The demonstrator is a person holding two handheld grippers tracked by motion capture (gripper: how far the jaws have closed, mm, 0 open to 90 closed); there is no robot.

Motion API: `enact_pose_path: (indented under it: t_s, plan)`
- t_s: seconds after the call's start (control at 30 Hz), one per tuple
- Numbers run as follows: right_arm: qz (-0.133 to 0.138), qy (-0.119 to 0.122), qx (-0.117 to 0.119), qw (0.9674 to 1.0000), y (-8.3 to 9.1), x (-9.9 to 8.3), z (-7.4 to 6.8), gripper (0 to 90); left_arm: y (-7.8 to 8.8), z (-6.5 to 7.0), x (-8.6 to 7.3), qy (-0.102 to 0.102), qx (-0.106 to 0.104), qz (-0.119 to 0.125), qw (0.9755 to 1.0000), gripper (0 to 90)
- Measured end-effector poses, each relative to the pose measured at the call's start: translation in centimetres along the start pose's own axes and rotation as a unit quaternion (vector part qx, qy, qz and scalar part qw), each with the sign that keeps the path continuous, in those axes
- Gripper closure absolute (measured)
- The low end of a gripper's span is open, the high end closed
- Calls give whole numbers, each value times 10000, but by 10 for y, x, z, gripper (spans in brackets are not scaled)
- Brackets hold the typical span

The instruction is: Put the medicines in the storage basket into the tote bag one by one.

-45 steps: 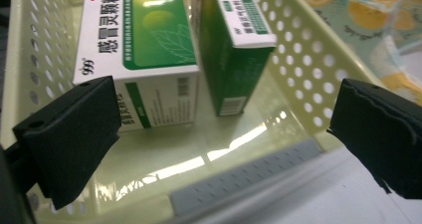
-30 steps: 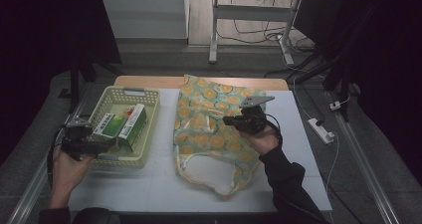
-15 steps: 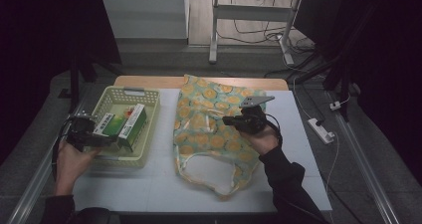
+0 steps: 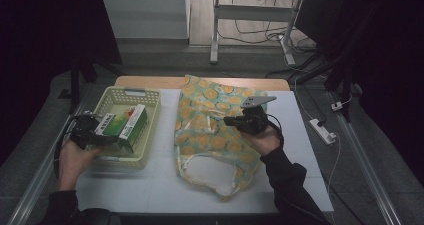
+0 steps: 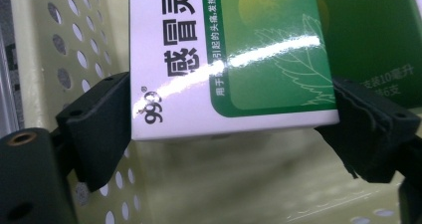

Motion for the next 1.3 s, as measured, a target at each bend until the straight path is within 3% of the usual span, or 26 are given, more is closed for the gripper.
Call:
enact_pose_path:
  t_s: [0.4,0.6,1.3]
  plan:
    - [27,-18,2,10000,0,0,1,900,4,-3,-4,88,129,101,9998,172]
    - [30,-38,-2,10000,1,0,3,900,14,-5,-5,200,155,386,9989,172]
    - [45,-6,-54,10000,1,-1,4,900,59,-2,-2,217,439,1231,9912,175]
Point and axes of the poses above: each handheld gripper's, and its own axes: y roughly backward along the jaws, x roughly out of its top, z roughly to its right, the point moved 6 cm from there along -y, roughly forward along the jaws, and after that the axes turned 14 degrees about -y, right-handed, at the moved point
